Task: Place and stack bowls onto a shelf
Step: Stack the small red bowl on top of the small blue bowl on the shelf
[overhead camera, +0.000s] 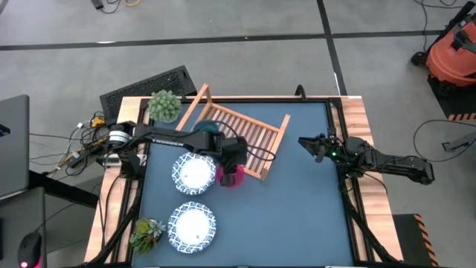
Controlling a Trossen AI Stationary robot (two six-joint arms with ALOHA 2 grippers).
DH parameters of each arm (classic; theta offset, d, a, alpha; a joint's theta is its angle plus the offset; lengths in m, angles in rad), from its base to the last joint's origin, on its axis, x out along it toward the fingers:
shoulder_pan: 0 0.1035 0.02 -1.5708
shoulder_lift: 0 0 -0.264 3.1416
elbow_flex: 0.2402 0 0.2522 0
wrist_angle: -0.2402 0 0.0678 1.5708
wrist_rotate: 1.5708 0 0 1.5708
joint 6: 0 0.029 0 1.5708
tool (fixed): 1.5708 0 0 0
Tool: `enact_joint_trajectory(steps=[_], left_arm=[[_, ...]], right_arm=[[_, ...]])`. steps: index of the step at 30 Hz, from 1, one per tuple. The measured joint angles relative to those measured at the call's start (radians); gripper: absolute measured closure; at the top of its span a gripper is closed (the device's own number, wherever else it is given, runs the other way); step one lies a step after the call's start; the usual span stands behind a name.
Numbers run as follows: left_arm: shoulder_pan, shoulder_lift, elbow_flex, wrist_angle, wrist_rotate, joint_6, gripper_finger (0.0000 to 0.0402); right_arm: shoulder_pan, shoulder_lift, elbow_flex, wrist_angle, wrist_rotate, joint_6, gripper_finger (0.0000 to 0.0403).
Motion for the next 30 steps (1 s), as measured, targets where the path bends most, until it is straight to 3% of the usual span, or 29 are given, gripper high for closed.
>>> enact_joint_trajectory(steps=[5, 9, 19, 30], left_arm=[[0.013, -0.008, 0.039, 0.001, 0.049, 0.041, 0.0334], [0.013, -0.008, 0.05, -0.021, 0.027, 0.093, 0.033], [0.061, -0.008, 0.051, -0.067, 0.029, 0.07, 0.0263], [0.184, -0.008, 0.051, -0.159, 0.177, 0.116, 0.023]], right_arm=[[0.0, 0.0, 0.0, 0.0, 0.0, 0.0, 0.0232], [-0.003, 0.0, 0.0, 0.0, 0.001, 0.0, 0.0232], [-0.003, 0.0, 0.0, 0.0, 0.009, -0.015, 0.0232], [-0.003, 0.0, 0.0, 0.001, 0.022, -0.023, 0.0232]])
